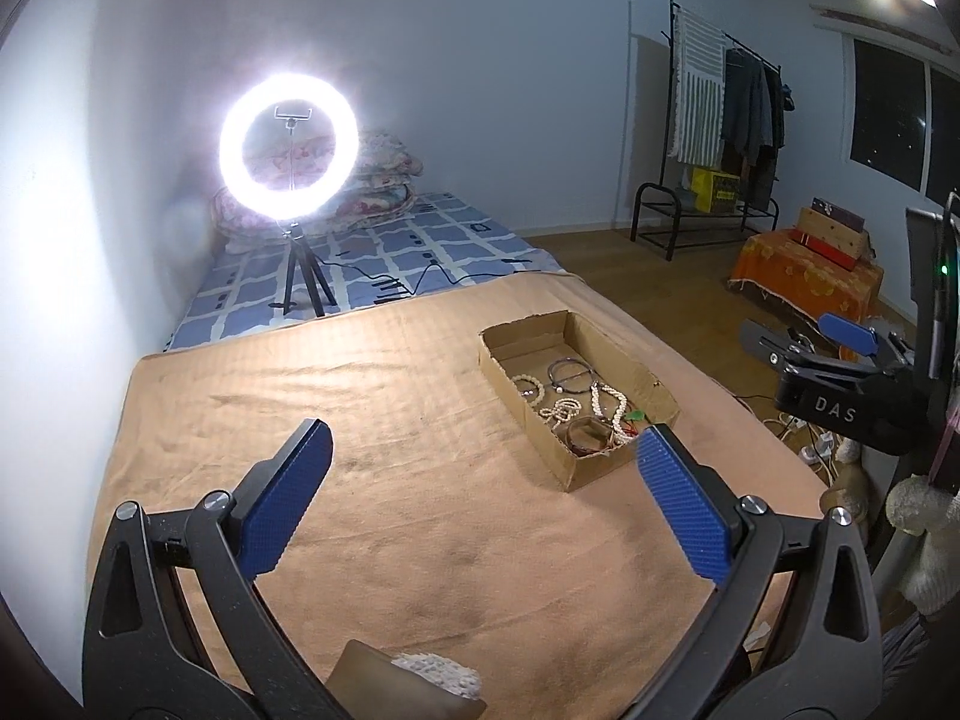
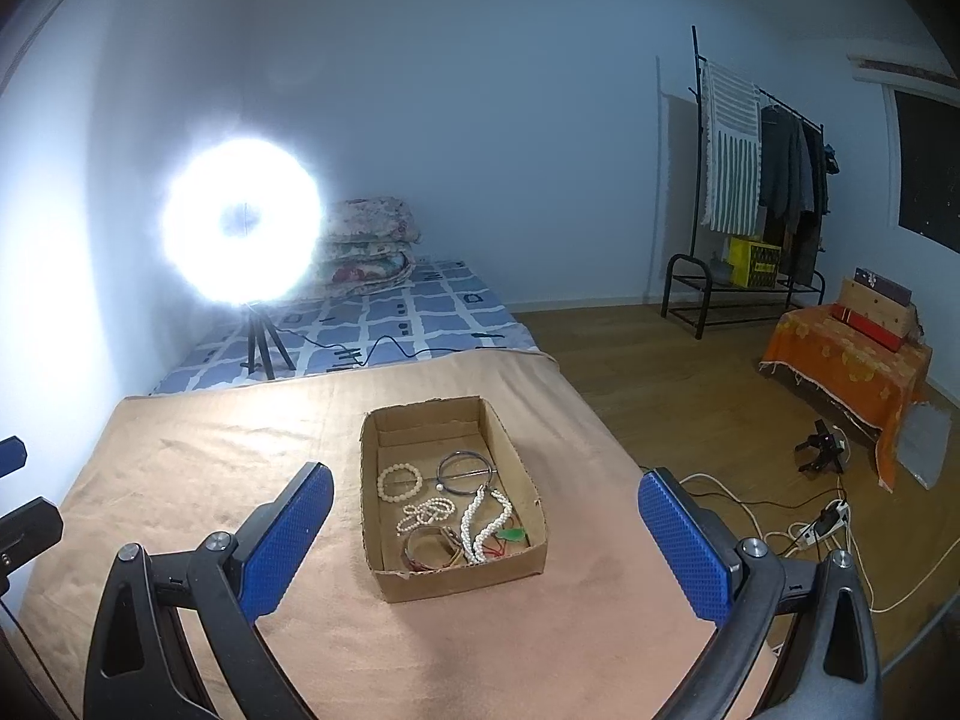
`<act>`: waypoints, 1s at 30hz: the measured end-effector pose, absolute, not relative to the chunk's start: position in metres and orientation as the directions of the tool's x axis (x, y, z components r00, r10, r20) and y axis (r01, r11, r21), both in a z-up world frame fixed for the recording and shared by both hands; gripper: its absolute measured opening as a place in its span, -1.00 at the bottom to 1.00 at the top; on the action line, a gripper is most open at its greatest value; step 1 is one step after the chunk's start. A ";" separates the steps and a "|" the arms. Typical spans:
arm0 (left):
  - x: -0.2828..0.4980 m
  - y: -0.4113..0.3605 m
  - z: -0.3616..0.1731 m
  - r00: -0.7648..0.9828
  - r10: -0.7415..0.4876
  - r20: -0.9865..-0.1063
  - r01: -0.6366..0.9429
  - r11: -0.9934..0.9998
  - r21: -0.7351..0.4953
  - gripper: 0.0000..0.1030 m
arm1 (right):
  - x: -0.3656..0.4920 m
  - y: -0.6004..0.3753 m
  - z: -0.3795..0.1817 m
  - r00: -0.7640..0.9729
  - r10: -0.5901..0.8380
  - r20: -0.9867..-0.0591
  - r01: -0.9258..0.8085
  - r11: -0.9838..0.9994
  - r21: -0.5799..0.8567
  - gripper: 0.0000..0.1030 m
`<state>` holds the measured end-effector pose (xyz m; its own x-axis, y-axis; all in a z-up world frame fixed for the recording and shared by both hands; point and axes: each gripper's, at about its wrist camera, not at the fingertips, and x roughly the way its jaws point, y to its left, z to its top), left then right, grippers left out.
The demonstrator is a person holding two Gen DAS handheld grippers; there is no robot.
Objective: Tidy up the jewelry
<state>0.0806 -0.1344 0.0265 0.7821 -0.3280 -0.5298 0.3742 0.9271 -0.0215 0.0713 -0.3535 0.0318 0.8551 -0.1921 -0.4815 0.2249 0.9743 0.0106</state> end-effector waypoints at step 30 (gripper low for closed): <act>0.077 -0.141 0.017 0.770 -0.333 -0.545 0.394 0.919 -0.005 1.00 | 0.067 -0.356 0.031 0.850 -0.214 -0.482 0.241 0.970 -0.006 0.99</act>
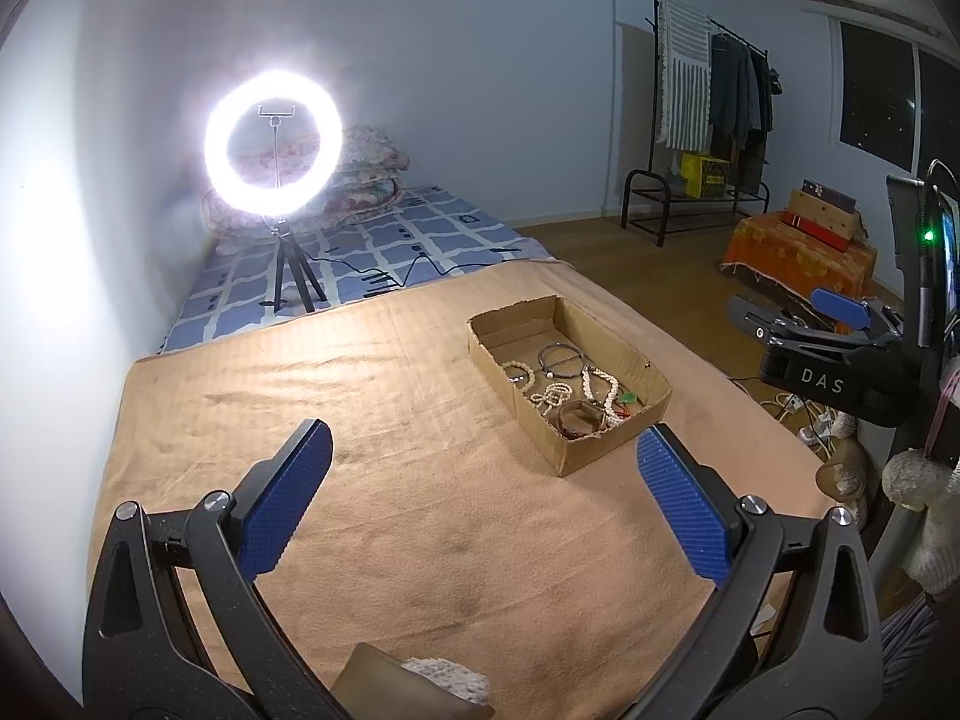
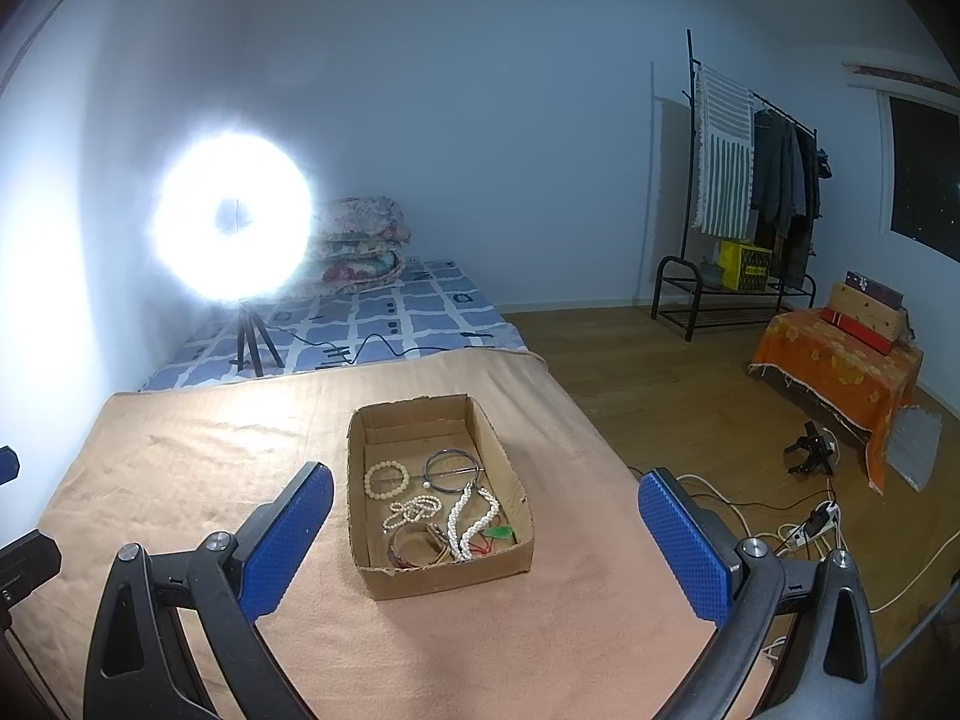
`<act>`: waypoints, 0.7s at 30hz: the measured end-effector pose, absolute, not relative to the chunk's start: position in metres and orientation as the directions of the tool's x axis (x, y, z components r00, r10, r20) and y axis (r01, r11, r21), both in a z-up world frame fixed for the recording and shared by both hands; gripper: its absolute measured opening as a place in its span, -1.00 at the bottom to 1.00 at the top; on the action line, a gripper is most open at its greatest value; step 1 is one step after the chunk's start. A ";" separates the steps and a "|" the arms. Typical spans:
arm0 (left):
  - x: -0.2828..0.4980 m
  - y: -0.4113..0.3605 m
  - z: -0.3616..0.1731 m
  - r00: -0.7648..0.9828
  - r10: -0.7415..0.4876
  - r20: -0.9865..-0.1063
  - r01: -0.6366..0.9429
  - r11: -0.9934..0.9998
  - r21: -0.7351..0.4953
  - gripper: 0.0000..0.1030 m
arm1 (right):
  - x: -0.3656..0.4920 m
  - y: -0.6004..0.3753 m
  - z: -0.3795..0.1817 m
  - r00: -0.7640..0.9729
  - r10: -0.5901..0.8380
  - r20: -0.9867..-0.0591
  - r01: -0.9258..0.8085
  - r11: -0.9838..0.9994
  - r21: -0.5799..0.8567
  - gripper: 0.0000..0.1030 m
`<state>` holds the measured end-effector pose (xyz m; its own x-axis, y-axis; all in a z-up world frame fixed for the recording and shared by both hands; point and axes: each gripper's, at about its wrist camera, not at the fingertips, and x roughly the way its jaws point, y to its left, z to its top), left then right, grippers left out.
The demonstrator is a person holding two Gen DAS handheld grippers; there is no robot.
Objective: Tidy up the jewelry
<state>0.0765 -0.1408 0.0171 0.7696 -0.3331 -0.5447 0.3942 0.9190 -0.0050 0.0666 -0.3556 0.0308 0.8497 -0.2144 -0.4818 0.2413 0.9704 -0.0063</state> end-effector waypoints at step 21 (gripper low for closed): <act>0.074 -0.143 0.019 0.768 -0.338 -0.543 0.399 0.917 -0.007 1.00 | 0.068 -0.355 0.029 0.849 -0.210 -0.485 0.236 0.972 -0.008 0.99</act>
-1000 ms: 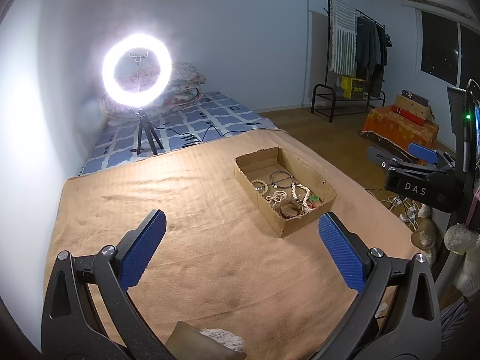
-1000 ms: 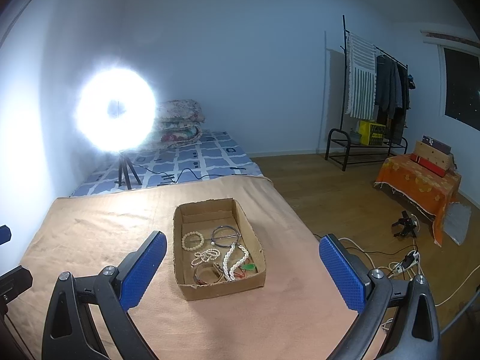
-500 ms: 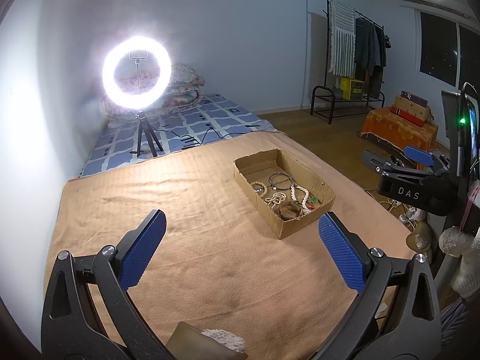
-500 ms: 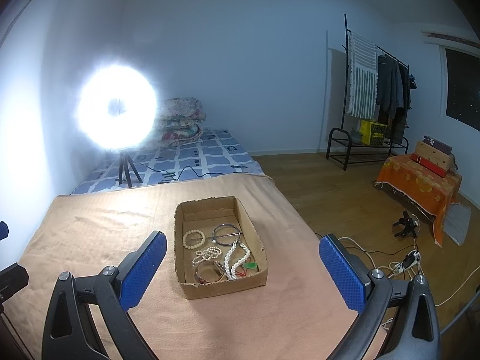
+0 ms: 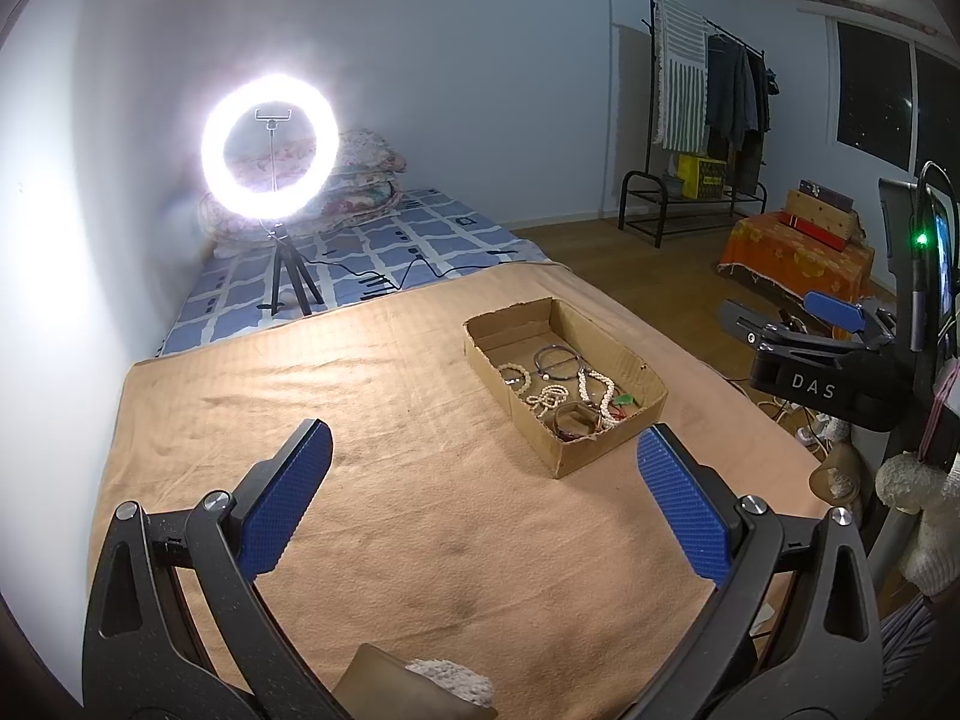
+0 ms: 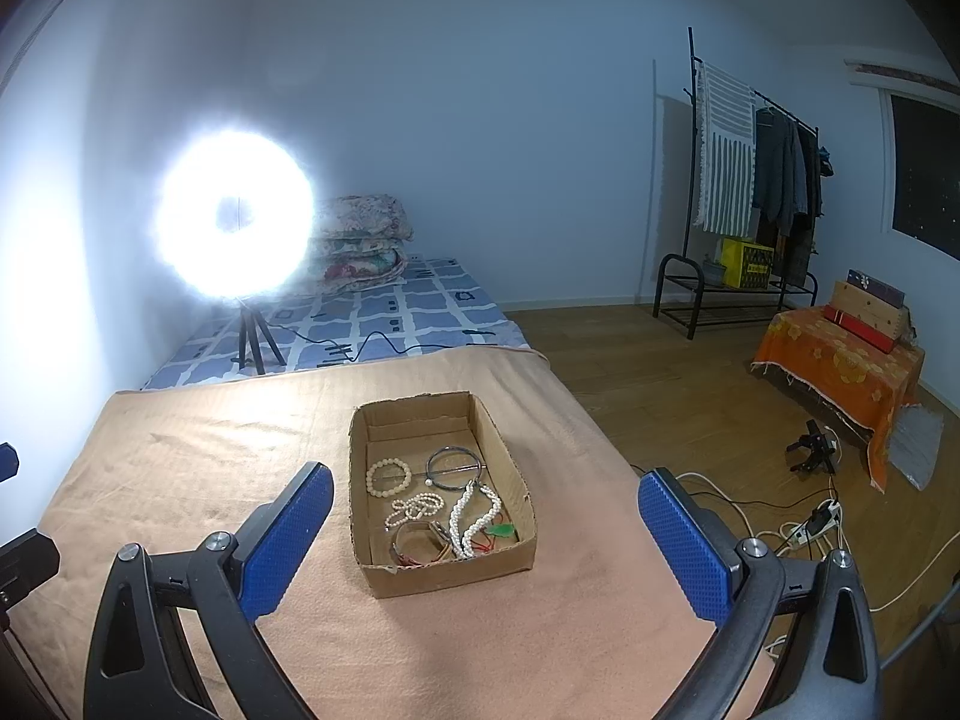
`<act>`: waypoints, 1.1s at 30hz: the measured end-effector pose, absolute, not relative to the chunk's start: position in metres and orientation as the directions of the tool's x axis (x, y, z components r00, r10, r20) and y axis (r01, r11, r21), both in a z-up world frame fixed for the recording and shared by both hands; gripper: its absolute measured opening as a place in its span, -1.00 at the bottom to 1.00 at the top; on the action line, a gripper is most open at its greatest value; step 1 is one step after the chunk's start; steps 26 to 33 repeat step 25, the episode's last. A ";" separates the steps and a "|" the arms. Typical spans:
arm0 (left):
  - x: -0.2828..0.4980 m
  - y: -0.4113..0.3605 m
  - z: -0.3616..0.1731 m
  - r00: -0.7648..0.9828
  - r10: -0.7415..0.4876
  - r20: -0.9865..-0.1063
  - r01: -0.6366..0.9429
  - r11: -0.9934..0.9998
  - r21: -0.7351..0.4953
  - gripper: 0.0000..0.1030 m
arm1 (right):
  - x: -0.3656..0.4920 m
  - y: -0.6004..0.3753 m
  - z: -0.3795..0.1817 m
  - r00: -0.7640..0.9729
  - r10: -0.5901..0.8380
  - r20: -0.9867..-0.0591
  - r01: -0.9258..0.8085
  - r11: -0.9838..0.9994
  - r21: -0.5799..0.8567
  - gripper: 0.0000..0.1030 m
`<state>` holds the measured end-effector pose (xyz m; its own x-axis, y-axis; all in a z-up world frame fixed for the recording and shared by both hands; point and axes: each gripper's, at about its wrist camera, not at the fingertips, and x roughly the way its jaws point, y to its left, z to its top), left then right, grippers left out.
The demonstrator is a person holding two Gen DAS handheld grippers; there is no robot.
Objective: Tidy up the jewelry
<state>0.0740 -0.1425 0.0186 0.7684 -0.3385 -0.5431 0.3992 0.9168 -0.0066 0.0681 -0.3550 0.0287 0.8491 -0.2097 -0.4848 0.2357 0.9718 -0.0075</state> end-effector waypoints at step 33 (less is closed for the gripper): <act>0.072 -0.146 0.021 0.760 -0.359 -0.542 0.426 0.905 -0.001 1.00 | 0.066 -0.353 0.022 0.845 -0.205 -0.494 0.230 0.973 -0.011 0.99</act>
